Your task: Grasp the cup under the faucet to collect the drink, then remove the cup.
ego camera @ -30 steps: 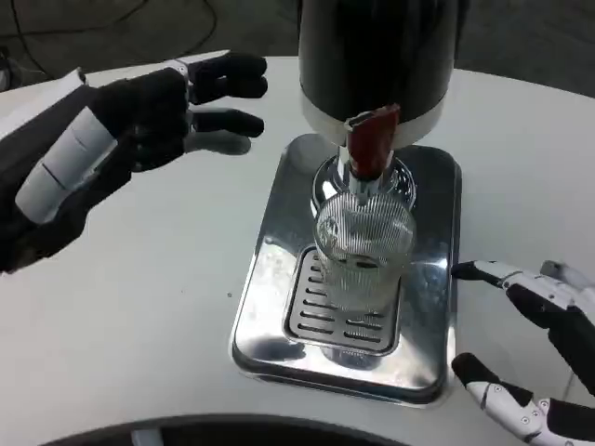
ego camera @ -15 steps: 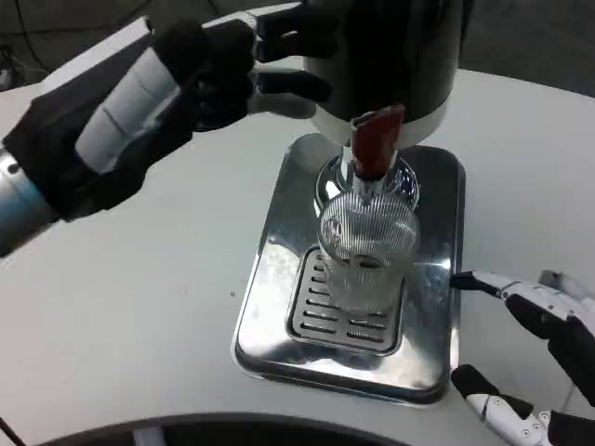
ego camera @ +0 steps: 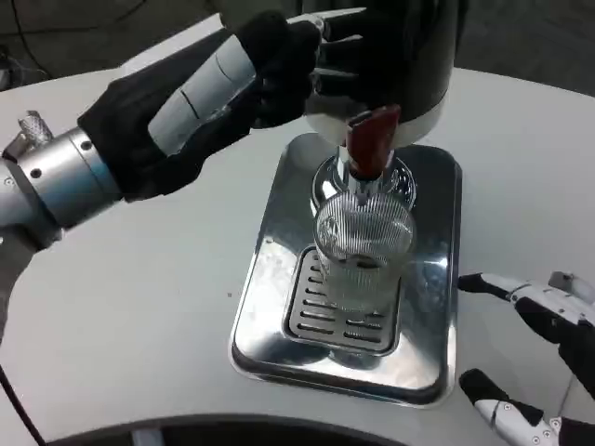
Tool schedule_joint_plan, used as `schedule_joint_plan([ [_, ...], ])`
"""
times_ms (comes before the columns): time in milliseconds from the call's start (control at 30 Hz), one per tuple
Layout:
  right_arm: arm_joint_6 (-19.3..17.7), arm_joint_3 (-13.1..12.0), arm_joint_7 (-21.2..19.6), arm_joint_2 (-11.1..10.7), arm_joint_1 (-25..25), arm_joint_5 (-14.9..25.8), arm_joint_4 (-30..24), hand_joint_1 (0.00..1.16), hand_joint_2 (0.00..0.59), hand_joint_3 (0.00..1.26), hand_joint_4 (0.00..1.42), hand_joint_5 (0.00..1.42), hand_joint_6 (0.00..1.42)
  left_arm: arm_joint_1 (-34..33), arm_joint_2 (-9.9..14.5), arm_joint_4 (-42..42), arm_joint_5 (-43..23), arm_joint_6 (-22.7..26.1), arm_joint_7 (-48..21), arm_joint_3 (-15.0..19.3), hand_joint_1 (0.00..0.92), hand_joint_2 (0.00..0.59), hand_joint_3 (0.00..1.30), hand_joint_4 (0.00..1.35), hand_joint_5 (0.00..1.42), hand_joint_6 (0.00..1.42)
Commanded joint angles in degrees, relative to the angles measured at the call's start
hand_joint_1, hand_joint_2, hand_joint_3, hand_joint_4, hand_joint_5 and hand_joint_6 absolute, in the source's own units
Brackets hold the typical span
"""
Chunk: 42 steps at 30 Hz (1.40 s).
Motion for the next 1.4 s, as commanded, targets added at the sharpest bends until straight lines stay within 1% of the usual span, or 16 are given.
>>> schedule_joint_plan([
  [33, -0.9, 0.2, 0.1, 0.1, 0.6, 0.0, -1.1, 0.48, 0.412, 0.21, 0.16, 0.15, 0.0, -1.7, -1.0, 0.5, 1.4, 0.6, -1.5, -1.4, 0.0, 0.104, 0.17, 0.11, 0.23, 0.23],
  [300, -0.9, 0.4, 0.3, 0.2, 0.9, -0.1, -1.5, 0.48, 0.412, 0.21, 0.16, 0.15, 0.0, -2.8, -2.2, 0.5, 3.1, 0.7, -2.9, -2.6, 0.0, 0.104, 0.17, 0.11, 0.23, 0.23],
  [533, -0.8, 0.7, 0.5, 0.1, 1.3, -0.1, -1.9, 0.48, 0.412, 0.21, 0.16, 0.15, 0.0, -2.0, -3.7, 0.1, 6.0, -1.4, -3.0, -4.3, 0.0, 0.104, 0.17, 0.11, 0.23, 0.23],
  [733, -0.9, -0.3, 0.6, -0.2, 1.6, 0.8, -2.3, 0.48, 0.412, 0.22, 0.16, 0.15, 0.0, -1.6, -4.7, 0.8, 9.2, -3.2, -3.3, -6.5, 0.0, 0.106, 0.16, 0.12, 0.23, 0.23],
  [867, -1.0, -1.0, 0.5, -0.2, 1.7, 1.6, -2.3, 0.48, 0.412, 0.22, 0.16, 0.15, 0.0, -1.5, -5.3, 1.5, 10.4, -4.4, -3.5, -7.5, 0.0, 0.107, 0.15, 0.12, 0.23, 0.23],
  [1067, -0.5, -0.9, 0.6, 0.0, 1.2, 2.4, -2.0, 0.48, 0.412, 0.22, 0.16, 0.15, 0.0, -1.6, -5.4, 2.8, 13.3, -8.1, -3.7, -8.7, 0.0, 0.106, 0.15, 0.12, 0.23, 0.23],
  [1267, 2.0, 0.1, 2.2, -0.3, -0.9, 4.5, -0.7, 0.48, 0.412, 0.22, 0.16, 0.15, 0.0, -1.8, -4.9, 3.9, 17.2, -12.5, -3.2, -9.6, 0.0, 0.103, 0.15, 0.12, 0.22, 0.22],
  [1400, 3.1, 0.7, 2.8, -0.4, -1.9, 5.0, -0.2, 0.48, 0.412, 0.23, 0.16, 0.16, 0.0, -2.1, -4.9, 5.2, 19.1, -15.4, -3.2, -10.2, 0.0, 0.103, 0.15, 0.12, 0.21, 0.21],
])
